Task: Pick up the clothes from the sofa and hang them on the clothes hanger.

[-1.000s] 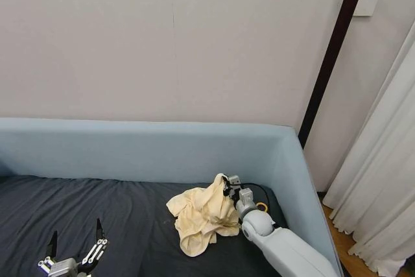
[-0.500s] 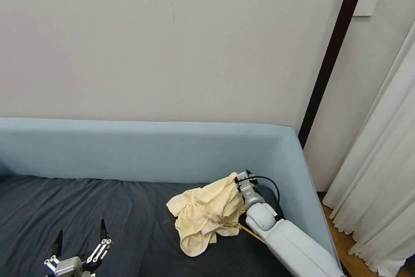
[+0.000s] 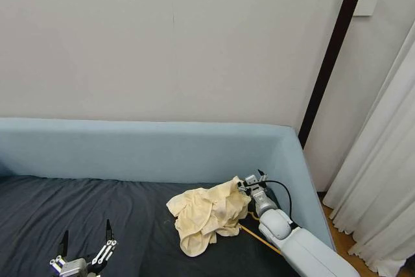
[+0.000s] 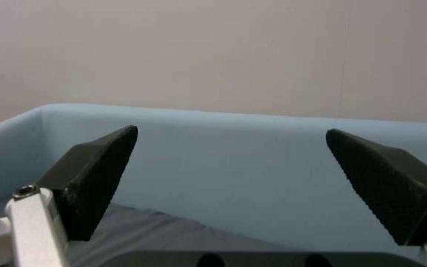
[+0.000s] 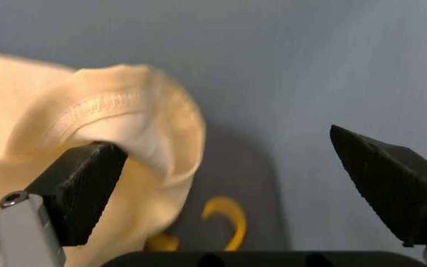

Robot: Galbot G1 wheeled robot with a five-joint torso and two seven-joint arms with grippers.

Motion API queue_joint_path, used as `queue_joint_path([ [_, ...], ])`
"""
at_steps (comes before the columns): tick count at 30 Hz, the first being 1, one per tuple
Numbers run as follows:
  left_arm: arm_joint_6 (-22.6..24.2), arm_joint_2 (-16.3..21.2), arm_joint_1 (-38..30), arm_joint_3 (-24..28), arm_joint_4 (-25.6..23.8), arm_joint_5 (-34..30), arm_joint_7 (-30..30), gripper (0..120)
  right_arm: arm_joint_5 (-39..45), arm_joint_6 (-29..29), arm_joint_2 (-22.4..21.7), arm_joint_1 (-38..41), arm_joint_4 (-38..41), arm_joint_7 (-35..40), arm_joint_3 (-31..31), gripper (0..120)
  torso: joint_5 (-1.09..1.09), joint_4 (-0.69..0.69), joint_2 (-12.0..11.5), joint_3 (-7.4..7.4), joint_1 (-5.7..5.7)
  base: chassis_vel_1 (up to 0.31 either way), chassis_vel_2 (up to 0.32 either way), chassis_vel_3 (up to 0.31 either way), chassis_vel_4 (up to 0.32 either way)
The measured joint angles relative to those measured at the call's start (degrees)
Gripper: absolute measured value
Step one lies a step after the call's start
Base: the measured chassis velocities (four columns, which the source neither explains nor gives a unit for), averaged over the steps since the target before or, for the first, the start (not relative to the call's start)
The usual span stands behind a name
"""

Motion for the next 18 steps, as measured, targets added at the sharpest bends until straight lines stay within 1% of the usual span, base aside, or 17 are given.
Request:
queue_joint_path([
  [2,0.0,-0.1,0.2,0.1,-0.3,0.2,0.0,100,10.8,-3.7,1.3,0.6,0.9,4.2,2.5,100,0.00,0.02,0.0,0.00,0.00,0.000,0.000,0.000,0.000],
  [3,0.0,-0.2,0.3,0.2,-0.4,0.3,0.0,100,14.0,-4.4,2.0,1.0,0.9,5.6,3.6,100,-0.01,0.03,0.0,0.00,0.00,0.000,0.000,0.000,0.000],
  [4,0.0,-0.2,0.3,0.2,-0.4,0.3,0.0,100,14.0,-4.4,2.0,1.0,0.9,5.6,3.6,100,-0.01,0.03,0.0,0.00,0.00,0.000,0.000,0.000,0.000],
  [5,0.0,-0.2,0.4,0.2,-0.6,0.4,-0.1,100,16.6,-5.9,2.5,1.6,0.9,7.3,4.5,100,0.00,0.05,0.0,0.00,0.00,0.000,0.000,0.000,0.000],
  [8,-0.2,-0.1,0.8,-0.3,-1.2,0.4,-0.3,100,19.6,-14.5,2.2,2.0,2.3,11.8,5.3,100,0.00,0.01,0.0,0.00,0.00,0.000,0.000,0.000,0.000],
  [9,-0.2,-0.1,0.8,-0.3,-1.2,0.4,-0.3,100,19.6,-14.5,2.2,2.0,2.3,11.8,5.3,100,0.00,0.01,0.0,0.00,0.00,0.000,0.000,0.000,0.000],
  [11,-0.5,0.0,1.0,-0.8,-1.3,0.4,-0.5,100,21.0,-16.9,1.3,1.6,4.7,13.1,5.3,100,-0.02,0.00,0.0,0.00,0.00,0.000,0.000,0.000,0.000],
  [14,-0.9,-0.1,1.3,-0.9,-1.3,0.4,-0.6,100,23.7,-17.1,0.5,0.6,8.1,13.3,5.8,100,0.00,0.01,0.0,0.00,0.00,0.000,0.000,0.000,0.000],
  [16,-1.3,-0.3,1.5,-0.8,-1.3,0.6,-0.8,100,26.6,-13.7,-0.2,-0.8,12.5,11.3,7.1,100,-0.01,0.01,0.0,0.00,0.00,0.000,0.000,0.000,0.000],
  [17,-1.3,-0.3,1.5,-0.8,-1.3,0.6,-0.8,100,26.6,-13.7,-0.2,-0.8,12.5,11.3,7.1,100,-0.01,0.01,0.0,0.00,0.00,0.000,0.000,0.000,0.000],
  [18,-1.4,-0.5,1.5,-0.7,-1.3,0.8,-0.8,100,27.4,-11.5,-0.4,-1.5,13.8,10.0,7.4,100,0.00,0.01,0.0,0.00,0.00,0.000,0.000,0.000,0.000],
])
